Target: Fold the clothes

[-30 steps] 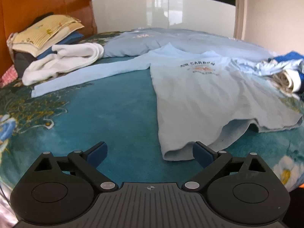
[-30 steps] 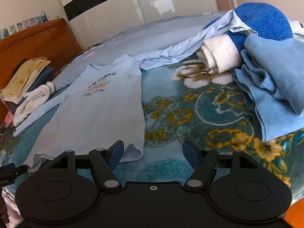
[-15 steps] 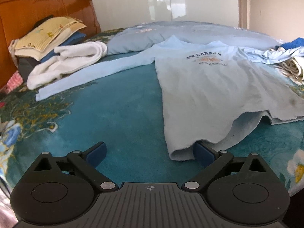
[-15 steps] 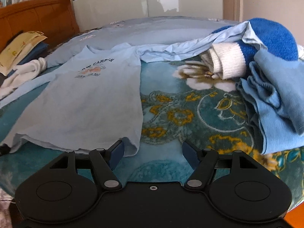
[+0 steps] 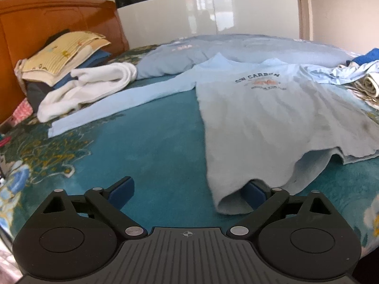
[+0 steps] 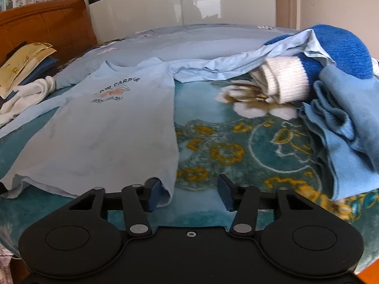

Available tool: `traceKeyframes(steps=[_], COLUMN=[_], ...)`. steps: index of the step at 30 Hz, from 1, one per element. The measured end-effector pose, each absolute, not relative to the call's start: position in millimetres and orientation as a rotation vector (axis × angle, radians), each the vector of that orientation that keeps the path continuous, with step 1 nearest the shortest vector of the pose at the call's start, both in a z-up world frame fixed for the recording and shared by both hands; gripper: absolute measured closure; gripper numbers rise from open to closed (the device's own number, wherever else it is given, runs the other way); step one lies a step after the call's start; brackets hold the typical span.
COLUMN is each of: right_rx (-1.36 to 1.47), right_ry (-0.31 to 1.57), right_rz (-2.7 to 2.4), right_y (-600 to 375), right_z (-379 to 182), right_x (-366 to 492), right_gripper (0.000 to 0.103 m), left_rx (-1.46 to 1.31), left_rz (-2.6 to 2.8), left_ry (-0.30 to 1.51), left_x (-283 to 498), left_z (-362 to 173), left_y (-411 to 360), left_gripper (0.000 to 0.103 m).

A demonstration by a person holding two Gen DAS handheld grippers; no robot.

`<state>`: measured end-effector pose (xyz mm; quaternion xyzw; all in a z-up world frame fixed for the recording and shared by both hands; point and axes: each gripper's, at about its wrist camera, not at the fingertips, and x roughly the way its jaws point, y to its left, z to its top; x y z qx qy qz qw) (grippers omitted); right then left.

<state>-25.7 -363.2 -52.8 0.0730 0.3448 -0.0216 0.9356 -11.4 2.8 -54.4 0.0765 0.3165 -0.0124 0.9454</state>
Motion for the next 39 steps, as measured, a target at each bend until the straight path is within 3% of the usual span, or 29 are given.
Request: traceKeyframes(steps=[1,3,6,11,26,39], right_rx=[0.153,0.16,0.168,0.205,0.155,0.208], right_ry=[0.705,0.696,0.684,0.667,0.429,0.606], right_rz=[-0.041,-0.034,-0.036,-0.046,-0.211,-0.196], right_y=[-362,-361,-360,-360,-348,-349], right_z=[-53,-53,-54,-57,-23,-43], right_x=[-25,-24,-23,-23,-73,-79], right_gripper=[0.075,0.084,0.091,0.099,0.101,0.101], left_rx=[0.155,0.153,0.151,0.15,0.128,0.116], left_rz=[-0.029,-0.038,-0.05,-0.035,0.07,0.054], left_ry=[0.643,0.639,0.633,0.598,0.46,0.627], left_x=[-11,-11,-11,-12,-42,-46], left_z=[-55,-56,-57,-58,-15,-52], left_y=[2,0,-3,-8,3,8], left_gripper=[0.017,0.024,0.036,0.078,0.081,0.081])
